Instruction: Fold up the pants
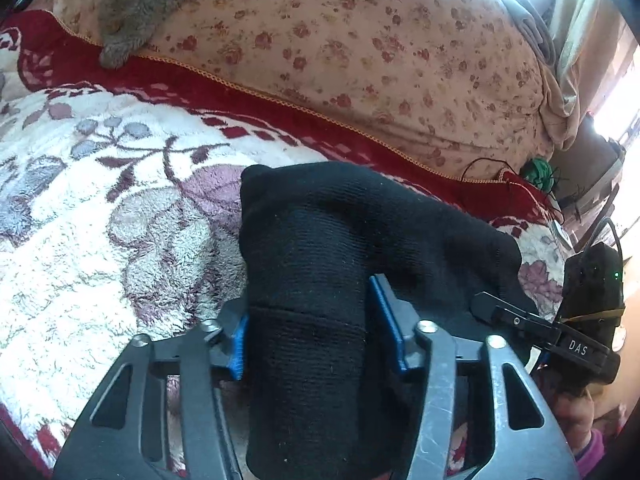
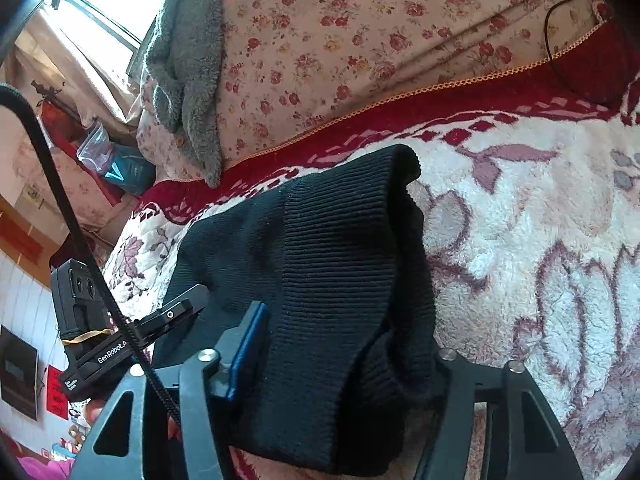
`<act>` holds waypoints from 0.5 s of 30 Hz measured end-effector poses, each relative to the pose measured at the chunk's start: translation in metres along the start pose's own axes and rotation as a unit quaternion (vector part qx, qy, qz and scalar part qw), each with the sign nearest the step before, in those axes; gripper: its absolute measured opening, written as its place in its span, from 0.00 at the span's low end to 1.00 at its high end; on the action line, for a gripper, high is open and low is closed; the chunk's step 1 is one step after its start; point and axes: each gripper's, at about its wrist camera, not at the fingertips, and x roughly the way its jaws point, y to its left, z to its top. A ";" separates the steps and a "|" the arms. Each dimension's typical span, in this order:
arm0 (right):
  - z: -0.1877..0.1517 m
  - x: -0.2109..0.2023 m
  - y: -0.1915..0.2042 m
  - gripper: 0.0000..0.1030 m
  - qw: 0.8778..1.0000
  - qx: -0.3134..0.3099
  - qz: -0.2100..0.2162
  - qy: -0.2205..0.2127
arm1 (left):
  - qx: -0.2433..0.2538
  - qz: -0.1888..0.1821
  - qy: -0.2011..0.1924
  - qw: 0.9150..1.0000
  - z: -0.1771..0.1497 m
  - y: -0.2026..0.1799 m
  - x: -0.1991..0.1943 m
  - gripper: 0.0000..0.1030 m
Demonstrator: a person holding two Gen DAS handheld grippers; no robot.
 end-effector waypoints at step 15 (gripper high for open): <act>-0.003 -0.019 0.021 0.46 1.000 -0.018 -0.001 -0.014 | 0.006 0.014 -0.019 1.000 0.001 -0.013 -0.028 0.38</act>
